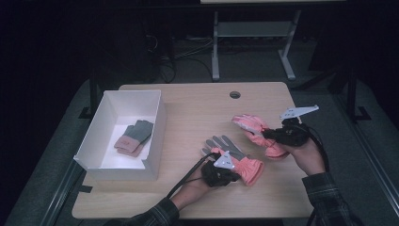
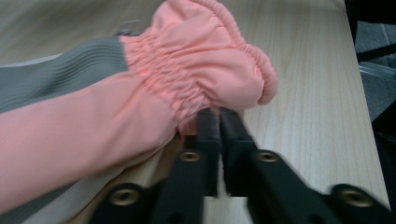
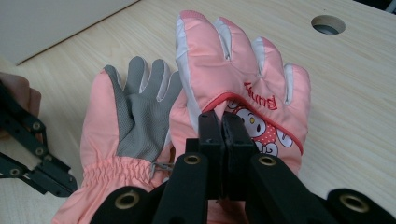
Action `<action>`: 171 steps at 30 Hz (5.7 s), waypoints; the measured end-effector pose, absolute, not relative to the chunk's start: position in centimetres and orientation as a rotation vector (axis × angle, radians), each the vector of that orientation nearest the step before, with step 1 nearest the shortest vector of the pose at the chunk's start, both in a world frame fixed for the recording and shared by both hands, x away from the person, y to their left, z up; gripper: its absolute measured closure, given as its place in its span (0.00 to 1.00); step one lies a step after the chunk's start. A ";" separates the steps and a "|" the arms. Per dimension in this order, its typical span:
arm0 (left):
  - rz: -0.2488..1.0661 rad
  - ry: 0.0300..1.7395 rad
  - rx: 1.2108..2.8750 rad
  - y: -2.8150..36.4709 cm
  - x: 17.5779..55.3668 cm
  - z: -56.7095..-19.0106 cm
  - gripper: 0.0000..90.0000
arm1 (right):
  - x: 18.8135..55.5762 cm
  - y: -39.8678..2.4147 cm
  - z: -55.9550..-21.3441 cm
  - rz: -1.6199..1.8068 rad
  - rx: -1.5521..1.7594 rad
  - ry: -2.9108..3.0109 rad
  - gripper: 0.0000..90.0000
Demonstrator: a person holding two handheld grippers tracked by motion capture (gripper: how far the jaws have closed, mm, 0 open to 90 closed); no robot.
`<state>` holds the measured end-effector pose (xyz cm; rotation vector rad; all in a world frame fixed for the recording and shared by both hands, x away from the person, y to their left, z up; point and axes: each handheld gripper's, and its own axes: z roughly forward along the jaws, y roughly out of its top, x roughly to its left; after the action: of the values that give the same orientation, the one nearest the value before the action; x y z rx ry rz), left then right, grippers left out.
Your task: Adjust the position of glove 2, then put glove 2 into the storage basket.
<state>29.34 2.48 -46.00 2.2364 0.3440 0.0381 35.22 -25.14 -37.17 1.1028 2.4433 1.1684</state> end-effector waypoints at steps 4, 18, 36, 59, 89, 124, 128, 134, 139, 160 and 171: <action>0.080 0.370 2.269 4.5 29.1 -45.8 0.68 | 35.1 -24.8 -37.1 1.175 1.083 2.452 0.98; 0.228 0.608 2.268 12.2 29.6 -46.2 0.15 | 34.0 -20.9 -36.5 1.190 0.963 2.525 0.98; 0.223 0.620 2.295 12.2 29.9 -47.0 0.15 | 33.3 -17.0 -38.0 1.180 0.847 2.650 0.98; 0.198 0.642 2.298 12.3 30.1 -46.7 0.15 | 33.3 -16.7 -38.6 1.183 0.850 2.653 0.56; 0.149 0.603 2.268 6.6 32.3 -45.1 0.99 | 34.7 -25.3 -44.9 1.116 1.047 2.628 1.00; 0.119 0.707 2.208 9.4 36.1 -43.3 0.98 | 31.5 -21.2 -40.9 1.386 0.872 2.531 1.00; 0.124 0.720 2.181 9.9 36.0 -42.1 0.90 | 33.0 -20.4 -41.2 1.407 0.870 2.509 1.00; 0.118 0.704 2.132 10.1 35.8 -40.0 0.62 | 34.1 -18.9 -43.2 1.316 0.879 2.579 1.00; 0.074 0.699 2.103 8.8 35.7 -39.0 0.38 | 34.3 -18.1 -44.2 1.271 0.888 2.611 1.00; -0.132 0.840 2.147 4.9 38.4 -45.1 0.15 | 34.0 -17.3 -45.5 1.197 0.906 2.614 1.00; -0.259 0.857 2.159 4.6 38.6 -46.5 0.15 | 34.0 -17.4 -45.9 1.197 0.908 2.613 1.00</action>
<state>38.55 4.64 -46.51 2.1589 0.8567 -0.2585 33.99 -17.40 -45.91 0.9081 2.6130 1.1973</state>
